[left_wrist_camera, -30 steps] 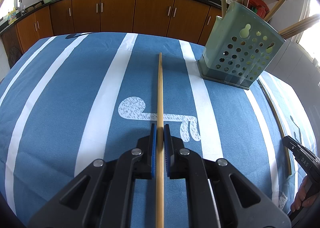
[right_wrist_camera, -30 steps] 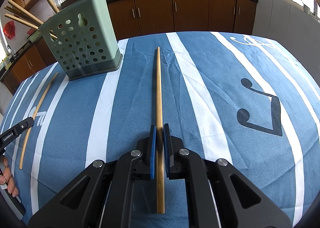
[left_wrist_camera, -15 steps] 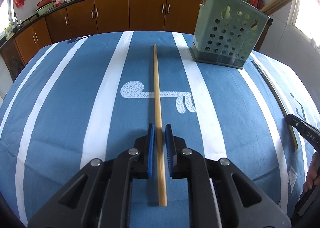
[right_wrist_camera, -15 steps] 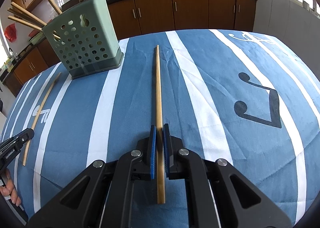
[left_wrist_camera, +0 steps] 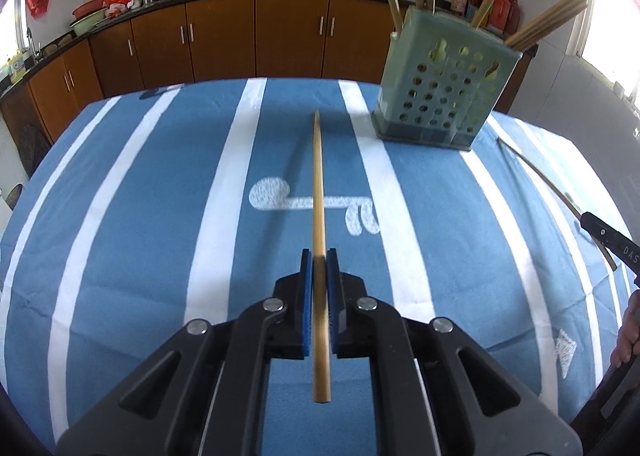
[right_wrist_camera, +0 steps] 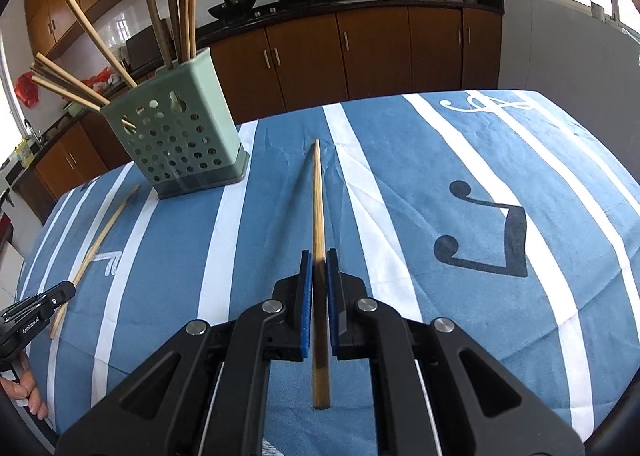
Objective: Organize utensils
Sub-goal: 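Lift both held chopsticks up over the green utensil holder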
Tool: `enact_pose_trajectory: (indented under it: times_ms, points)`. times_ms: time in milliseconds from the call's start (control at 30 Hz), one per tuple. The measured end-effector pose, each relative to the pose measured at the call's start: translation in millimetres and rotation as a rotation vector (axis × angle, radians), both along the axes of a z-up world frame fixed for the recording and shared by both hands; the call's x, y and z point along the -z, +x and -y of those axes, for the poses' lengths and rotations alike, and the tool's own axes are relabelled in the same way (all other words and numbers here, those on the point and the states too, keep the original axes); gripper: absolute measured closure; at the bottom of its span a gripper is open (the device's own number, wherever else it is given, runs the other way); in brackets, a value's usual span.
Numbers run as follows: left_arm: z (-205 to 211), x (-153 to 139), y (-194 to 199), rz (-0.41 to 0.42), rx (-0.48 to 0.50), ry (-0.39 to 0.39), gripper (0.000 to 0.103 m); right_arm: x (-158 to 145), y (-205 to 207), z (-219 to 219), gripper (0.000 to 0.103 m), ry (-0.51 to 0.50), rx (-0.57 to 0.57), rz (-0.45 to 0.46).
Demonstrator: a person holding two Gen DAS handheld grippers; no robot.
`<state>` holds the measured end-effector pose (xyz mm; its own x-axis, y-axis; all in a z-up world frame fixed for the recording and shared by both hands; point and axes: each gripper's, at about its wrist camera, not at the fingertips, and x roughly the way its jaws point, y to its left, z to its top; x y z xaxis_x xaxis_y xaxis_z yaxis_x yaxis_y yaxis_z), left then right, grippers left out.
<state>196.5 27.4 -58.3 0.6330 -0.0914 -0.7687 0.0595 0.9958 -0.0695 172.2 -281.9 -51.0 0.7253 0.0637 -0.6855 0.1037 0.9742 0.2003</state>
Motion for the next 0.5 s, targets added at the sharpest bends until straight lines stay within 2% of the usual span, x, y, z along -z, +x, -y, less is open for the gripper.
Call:
enact_pose_trajectory:
  times_ms: [500]
  points:
    - [-14.6,-84.9,-11.2,0.234,-0.042,-0.094,0.095,-45.7,-8.5,10.7,0.095,0.019,0.011,0.138]
